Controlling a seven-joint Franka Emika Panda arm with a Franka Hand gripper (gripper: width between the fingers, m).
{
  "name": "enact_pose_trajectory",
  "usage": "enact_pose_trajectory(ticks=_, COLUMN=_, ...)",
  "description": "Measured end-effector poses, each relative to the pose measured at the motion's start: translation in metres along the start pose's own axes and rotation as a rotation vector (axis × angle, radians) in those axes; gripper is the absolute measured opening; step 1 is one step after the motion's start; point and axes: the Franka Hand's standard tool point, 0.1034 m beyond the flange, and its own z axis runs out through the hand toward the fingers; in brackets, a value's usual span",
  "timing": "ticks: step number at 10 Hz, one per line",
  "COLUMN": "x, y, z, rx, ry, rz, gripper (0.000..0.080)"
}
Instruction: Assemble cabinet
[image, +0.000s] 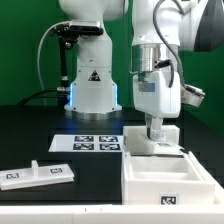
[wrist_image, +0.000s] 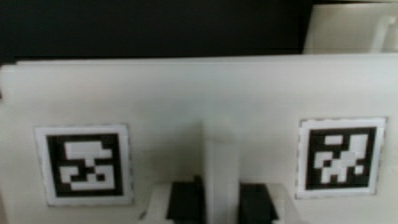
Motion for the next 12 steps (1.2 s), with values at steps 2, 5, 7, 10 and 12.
enact_pose_trajectory(ticks=2, x=-0.004, y=0.002, z=0.002, rx=-0.003, ry=0.006, rz=-0.003, gripper=0.0067)
enact_pose_trajectory(ticks=5, x=-0.002, y=0.004, z=0.004, rx=0.000, ry=0.042, rz=-0.018, gripper=0.0067)
enact_pose_trajectory(ticks=7, x=0.005, y=0.003, z=-0.002, rx=0.009, ry=0.023, rz=0.015, gripper=0.0067)
enact_pose_trajectory(ticks=10, x=0.009, y=0.002, z=-0.011, rx=0.025, ry=-0.005, rz=0.076, gripper=0.0067)
enact_pose_trajectory(ticks=12, x=0.007, y=0.005, z=-0.008, rx=0.020, ry=-0.004, rz=0.079, gripper=0.0067)
